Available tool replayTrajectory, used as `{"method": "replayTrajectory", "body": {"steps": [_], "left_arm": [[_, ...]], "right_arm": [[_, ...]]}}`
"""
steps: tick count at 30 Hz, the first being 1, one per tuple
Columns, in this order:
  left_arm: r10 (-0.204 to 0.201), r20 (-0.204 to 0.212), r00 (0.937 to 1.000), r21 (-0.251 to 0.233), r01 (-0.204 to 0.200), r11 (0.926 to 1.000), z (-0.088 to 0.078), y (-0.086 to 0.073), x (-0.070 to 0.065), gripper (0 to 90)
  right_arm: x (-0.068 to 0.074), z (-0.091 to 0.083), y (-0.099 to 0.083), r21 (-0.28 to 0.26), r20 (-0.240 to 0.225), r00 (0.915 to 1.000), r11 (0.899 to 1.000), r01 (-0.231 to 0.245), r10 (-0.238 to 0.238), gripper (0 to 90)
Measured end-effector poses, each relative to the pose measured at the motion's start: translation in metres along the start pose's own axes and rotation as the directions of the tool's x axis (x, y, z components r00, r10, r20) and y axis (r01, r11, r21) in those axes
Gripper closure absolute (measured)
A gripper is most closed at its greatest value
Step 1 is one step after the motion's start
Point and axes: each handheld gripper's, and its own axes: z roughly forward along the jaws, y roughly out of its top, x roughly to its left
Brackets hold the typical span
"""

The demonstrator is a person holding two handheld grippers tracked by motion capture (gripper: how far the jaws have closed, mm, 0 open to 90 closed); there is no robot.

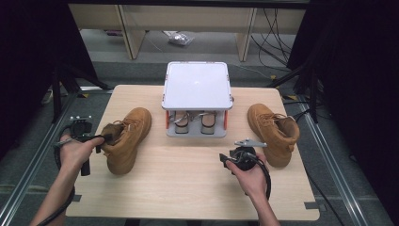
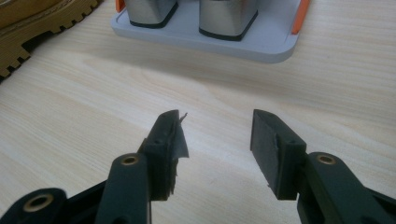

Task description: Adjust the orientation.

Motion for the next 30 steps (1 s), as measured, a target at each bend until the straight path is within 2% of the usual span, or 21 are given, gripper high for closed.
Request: {"method": "replayTrajectory", "body": {"steps": [1, 2, 3, 4, 5, 6, 7, 8, 9, 11, 13, 14, 17, 18, 20, 21, 24, 25, 26, 28, 30], "left_arm": [[0.000, 0.000, 1.0000, 0.000, 0.000, 1.0000, 0.000, 0.000, 0.000, 78.4], [-0.019, 0.012, 0.9998, -0.026, 0.019, 0.9995, 0.001, -0.002, 0.000, 78.5], [-0.019, 0.012, 0.9998, -0.026, 0.019, 0.9995, 0.001, -0.002, 0.000, 78.6], [-0.020, 0.017, 0.9997, -0.017, 0.021, 0.9996, 0.000, -0.002, -0.001, 78.6], [-0.014, 0.016, 0.9998, -0.014, 0.014, 0.9998, -0.001, -0.002, 0.000, 78.7], [-0.028, 0.020, 0.9994, -0.027, 0.028, 0.9992, 0.000, -0.002, -0.001, 78.7], [-0.033, 0.026, 0.9991, -0.026, 0.033, 0.9991, -0.001, -0.002, 0.000, 78.8], [-0.025, 0.034, 0.9991, -0.017, 0.026, 0.9995, -0.001, -0.001, 0.000, 78.9], [-0.038, 0.036, 0.9986, -0.030, 0.039, 0.9988, -0.001, -0.001, -0.001, 78.9], [-0.041, 0.043, 0.9982, -0.039, 0.043, 0.9983, -0.001, -0.001, 0.000, 78.9], [-0.062, 0.055, 0.9966, -0.058, 0.065, 0.9962, -0.001, -0.001, -0.001, 79.0], [-0.068, 0.057, 0.9960, -0.064, 0.071, 0.9954, -0.002, -0.001, -0.001, 79.1], [-0.073, 0.069, 0.9949, -0.089, 0.079, 0.9928, -0.002, -0.001, -0.001, 79.4], [-0.079, 0.077, 0.9939, -0.096, 0.086, 0.9916, -0.005, 0.000, -0.002, 79.4], [-0.069, 0.086, 0.9939, -0.103, 0.078, 0.9916, -0.007, 0.002, -0.003, 79.5], [-0.066, 0.088, 0.9939, -0.105, 0.075, 0.9916, -0.008, 0.003, -0.004, 79.5], [-0.066, 0.101, 0.9927, -0.113, 0.077, 0.9906, -0.008, 0.006, -0.005, 79.3], [-0.069, 0.106, 0.9920, -0.120, 0.081, 0.9894, -0.008, 0.006, -0.005, 79.4], [-0.065, 0.109, 0.9918, -0.120, 0.079, 0.9896, -0.009, 0.006, -0.005, 79.4], [-0.072, 0.115, 0.9908, -0.138, 0.088, 0.9866, -0.010, 0.006, -0.006, 79.4], [-0.081, 0.127, 0.9885, -0.150, 0.100, 0.9837, -0.011, 0.006, -0.006, 79.4]], "right_arm": [[0.000, -0.001, 0.000, 0.008, 0.004, 1.0000, 1.000, -0.007, 0.007, 53.5], [-0.004, -0.001, 0.001, -0.004, -0.005, 0.9994, 0.999, 0.035, -0.035, 53.5], [-0.004, -0.001, 0.001, -0.004, -0.005, 0.9994, 0.999, 0.035, -0.035, 53.5], [-0.002, -0.002, 0.000, -0.008, -0.012, 0.9999, 1.000, -0.001, 0.001, 53.5], [-0.002, -0.002, 0.000, -0.004, 0.001, 1.0000, 1.000, 0.000, 0.000, 53.5], [-0.002, -0.003, 0.000, 0.006, -0.008, 1.0000, 1.000, -0.006, 0.006, 53.5], [-0.003, -0.002, 0.000, -0.008, -0.008, 1.0000, 1.000, 0.001, -0.002, 53.5], [-0.002, -0.003, 0.000, -0.010, -0.006, 0.9998, 1.000, -0.018, 0.018, 53.6], [-0.006, -0.003, 0.001, -0.015, -0.007, 0.9997, 1.000, 0.021, -0.021, 53.6], [-0.005, -0.003, 0.000, -0.011, -0.006, 0.9999, 1.000, 0.015, -0.015, 53.6], [-0.007, -0.002, 0.000, -0.017, 0.002, 0.9997, 1.000, 0.023, -0.023, 53.7], [-0.003, -0.002, -0.001, -0.015, -0.009, 0.9997, 1.000, -0.021, 0.021, 53.7], [-0.007, -0.004, 0.000, -0.028, -0.023, 0.9997, 1.000, 0.003, -0.003, 53.7], [-0.005, -0.005, 0.000, -0.019, -0.021, 0.9996, 1.000, -0.021, 0.020, 53.7], [-0.007, -0.006, 0.000, -0.026, -0.016, 0.9996, 0.999, -0.024, 0.023, 53.8], [-0.011, -0.006, 0.000, -0.036, -0.020, 0.9997, 0.999, 0.013, -0.013, 53.8], [-0.012, -0.008, 0.000, -0.038, -0.003, 1.0000, 0.999, 0.007, -0.007, 53.8], [-0.013, -0.009, 0.000, -0.037, -0.015, 0.9999, 0.999, -0.003, 0.002, 53.8], [-0.014, -0.010, 0.000, -0.036, 0.006, 1.0000, 0.999, 0.003, -0.002, 53.8], [-0.012, -0.011, -0.001, -0.039, 0.002, 0.9991, 0.998, -0.042, 0.042, 53.9], [-0.013, -0.012, -0.001, -0.041, 0.004, 0.9992, 0.998, -0.039, 0.039, 53.9]]}}
